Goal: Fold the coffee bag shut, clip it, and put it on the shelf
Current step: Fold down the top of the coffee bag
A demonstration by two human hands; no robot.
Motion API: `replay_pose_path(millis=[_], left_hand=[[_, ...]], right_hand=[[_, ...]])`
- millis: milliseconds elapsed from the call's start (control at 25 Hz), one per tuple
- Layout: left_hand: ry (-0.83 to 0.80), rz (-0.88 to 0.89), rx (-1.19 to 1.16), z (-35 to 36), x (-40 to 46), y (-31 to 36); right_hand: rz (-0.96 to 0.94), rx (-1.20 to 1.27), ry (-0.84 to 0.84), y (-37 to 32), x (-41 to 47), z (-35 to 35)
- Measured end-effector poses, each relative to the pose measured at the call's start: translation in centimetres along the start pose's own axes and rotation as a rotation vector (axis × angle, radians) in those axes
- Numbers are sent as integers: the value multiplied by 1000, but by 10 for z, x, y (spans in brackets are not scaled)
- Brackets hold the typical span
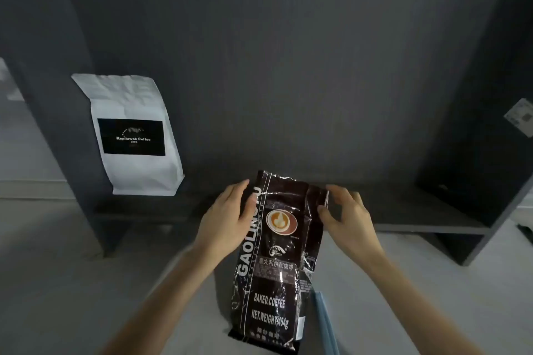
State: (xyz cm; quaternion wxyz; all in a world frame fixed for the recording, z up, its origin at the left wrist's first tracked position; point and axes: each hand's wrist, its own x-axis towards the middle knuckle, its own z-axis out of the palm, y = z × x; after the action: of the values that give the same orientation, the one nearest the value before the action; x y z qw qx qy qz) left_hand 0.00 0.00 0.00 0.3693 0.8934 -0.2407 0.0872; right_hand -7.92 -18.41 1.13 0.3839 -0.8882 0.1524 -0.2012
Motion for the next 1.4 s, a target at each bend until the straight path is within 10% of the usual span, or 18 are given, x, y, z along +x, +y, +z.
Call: replay_pose_path(millis=[520,920,1400], left_hand=[[-11,-52,-224,22,-13,-8],[268,-91,-352,4,-47,-4],[206,-146,-585,-10,-82,3]], right_hand=[[149,78,-90,23,-18,27],[-2,199,-45,-3,-38,31],[-308,66,198,-32,-43,8]])
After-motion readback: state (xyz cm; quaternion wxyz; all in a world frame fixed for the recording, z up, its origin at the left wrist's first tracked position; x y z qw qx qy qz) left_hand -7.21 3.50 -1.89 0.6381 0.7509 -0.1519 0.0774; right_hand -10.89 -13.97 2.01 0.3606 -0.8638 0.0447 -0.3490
